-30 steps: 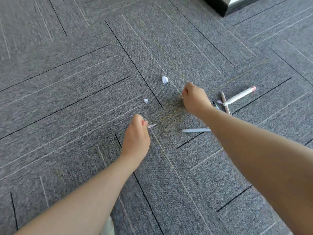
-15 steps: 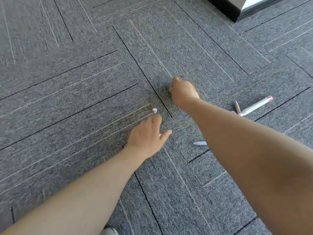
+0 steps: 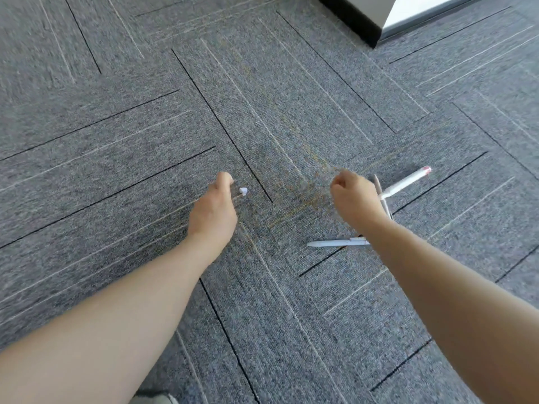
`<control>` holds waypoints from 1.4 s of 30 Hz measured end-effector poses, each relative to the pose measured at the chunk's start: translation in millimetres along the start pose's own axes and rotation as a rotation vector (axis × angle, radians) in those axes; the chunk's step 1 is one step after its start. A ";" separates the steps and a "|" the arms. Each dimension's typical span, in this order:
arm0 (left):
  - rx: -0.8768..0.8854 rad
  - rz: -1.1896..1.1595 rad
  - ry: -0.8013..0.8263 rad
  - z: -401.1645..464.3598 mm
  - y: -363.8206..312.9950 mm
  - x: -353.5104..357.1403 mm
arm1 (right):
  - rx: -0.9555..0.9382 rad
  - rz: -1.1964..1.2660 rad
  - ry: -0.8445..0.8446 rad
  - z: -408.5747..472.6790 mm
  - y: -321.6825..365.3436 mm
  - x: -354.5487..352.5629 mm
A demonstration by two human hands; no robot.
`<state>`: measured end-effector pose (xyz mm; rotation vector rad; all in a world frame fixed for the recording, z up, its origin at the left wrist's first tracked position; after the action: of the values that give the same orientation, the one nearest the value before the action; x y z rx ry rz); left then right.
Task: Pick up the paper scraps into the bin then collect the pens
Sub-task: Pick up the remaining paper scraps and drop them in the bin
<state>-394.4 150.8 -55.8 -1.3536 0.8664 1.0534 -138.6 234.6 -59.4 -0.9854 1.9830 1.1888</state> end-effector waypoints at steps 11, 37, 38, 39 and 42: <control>0.017 0.296 0.196 17.5 -18.3 21.3 | 0.049 -0.329 -0.167 24.7 -57.0 -41.1; 0.254 -0.154 0.197 -36.7 -114.9 38.1 | 0.013 -0.549 -0.059 18.9 -70.1 -42.7; 0.256 -0.160 0.201 -36.3 -116.9 38.6 | -0.001 -0.554 -0.071 19.0 -67.5 -42.6; 0.254 -0.166 0.205 -35.3 -118.0 39.9 | -0.017 -0.556 -0.077 19.3 -64.6 -42.6; 0.246 -0.171 0.210 -31.4 -121.0 41.7 | -0.010 -0.581 -0.066 19.0 -60.9 -41.6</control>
<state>-264.0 131.8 -57.2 -1.3172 0.9818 0.6579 -63.0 244.2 -60.9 -1.3828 1.4842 0.8868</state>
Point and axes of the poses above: each hand's wrist, its own z-axis towards the middle knuckle, its own x-axis out of the palm, y = z × x, the point moved 10 cm from there along z, towards the middle knuckle, and after that the axes turned 13 degrees about x, right-handed, at the moved point
